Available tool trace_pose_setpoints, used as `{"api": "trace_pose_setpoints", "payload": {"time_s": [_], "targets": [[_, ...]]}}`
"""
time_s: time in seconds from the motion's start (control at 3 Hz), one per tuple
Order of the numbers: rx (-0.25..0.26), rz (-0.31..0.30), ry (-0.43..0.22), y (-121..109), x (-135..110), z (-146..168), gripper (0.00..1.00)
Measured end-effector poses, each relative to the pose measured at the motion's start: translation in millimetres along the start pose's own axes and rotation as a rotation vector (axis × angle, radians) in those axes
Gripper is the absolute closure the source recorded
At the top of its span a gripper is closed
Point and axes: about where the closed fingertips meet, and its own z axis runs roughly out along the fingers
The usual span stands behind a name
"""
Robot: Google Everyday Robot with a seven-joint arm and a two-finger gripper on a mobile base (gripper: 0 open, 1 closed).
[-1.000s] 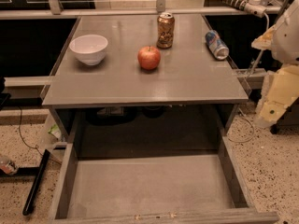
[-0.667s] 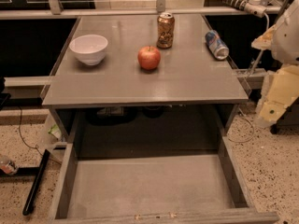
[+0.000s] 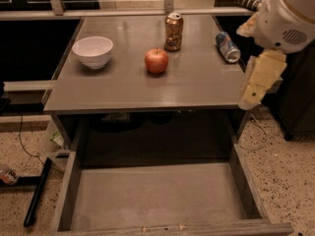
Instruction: Place apple into top drawer
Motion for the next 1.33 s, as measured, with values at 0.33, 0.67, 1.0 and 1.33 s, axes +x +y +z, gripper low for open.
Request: {"api": "trace_pose_setpoints", "payload": {"time_s": [0.33, 0.67, 1.0, 1.33], "targets": [[0.044, -0.064, -0.073, -37.5, -24.9, 20.4, 0.0], [0.084, -0.101, -0.152, -65.3, -39.3, 37.1, 0.0], [0.071, -0.029, -0.293, -96.5, -35.4, 60.7, 0.0], [-0.025, 0.059, -0.467, -112.2, -49.4, 95.3, 0.0]]}}
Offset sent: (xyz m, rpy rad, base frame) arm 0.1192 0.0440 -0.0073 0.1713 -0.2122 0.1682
